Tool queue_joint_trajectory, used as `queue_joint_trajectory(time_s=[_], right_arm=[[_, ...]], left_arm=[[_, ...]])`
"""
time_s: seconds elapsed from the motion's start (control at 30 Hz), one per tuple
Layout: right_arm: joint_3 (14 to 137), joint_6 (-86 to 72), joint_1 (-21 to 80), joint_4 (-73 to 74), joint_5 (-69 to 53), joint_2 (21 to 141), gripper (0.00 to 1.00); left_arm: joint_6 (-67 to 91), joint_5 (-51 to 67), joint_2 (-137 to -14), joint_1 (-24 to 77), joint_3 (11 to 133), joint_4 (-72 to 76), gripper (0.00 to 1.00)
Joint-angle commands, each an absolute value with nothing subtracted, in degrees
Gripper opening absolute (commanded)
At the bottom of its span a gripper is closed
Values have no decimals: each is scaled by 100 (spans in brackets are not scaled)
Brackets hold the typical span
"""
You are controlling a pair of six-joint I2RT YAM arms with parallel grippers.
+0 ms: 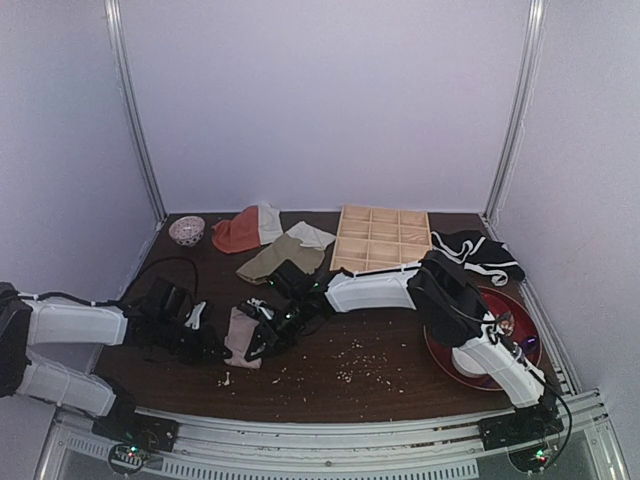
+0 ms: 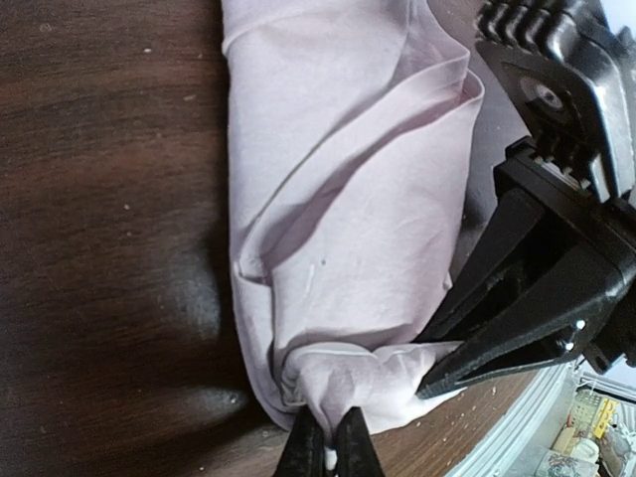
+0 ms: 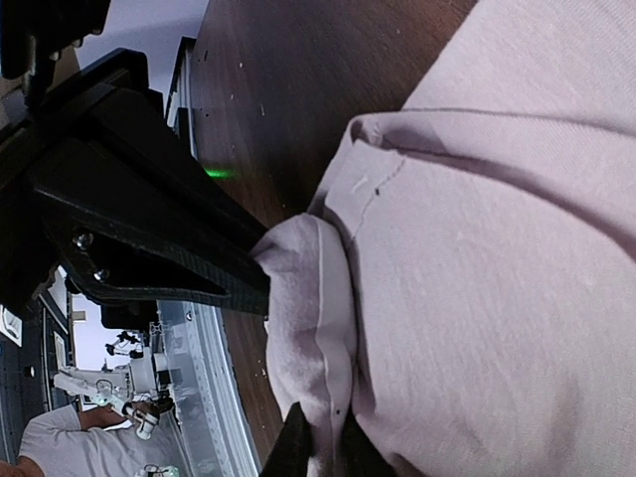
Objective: Roll the underwear
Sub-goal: Roll the underwear at the center of the board.
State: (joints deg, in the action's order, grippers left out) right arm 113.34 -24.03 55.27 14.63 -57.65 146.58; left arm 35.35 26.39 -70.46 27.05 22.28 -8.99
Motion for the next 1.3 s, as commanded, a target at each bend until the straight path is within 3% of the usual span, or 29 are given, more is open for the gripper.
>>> queue_joint_trajectory(time_s=[0.0,0.43,0.67,0.8,1.27], right_arm=[[11129,-1928,5533,1836,-5239,14455,14],[9587,-911,5469,818,-3492,12752,23],[8503,936,6017,-150,-2169,12056,28],[7784,1872,6350,-1200,-1666,11957,33],[8004,2987,6786,-1901,-1012,12485,44]], left_arm=[[3518,2497,-7172,2671,2337,-806,0],[3525,2511,-7224,2671,2448,-915,0],[3629,2475,-7078,2672,2441,-1010,0],[3646,2537,-7119,2667,2469,-1002,0],[3615,2705,-7284,2670,2522,-951,0]])
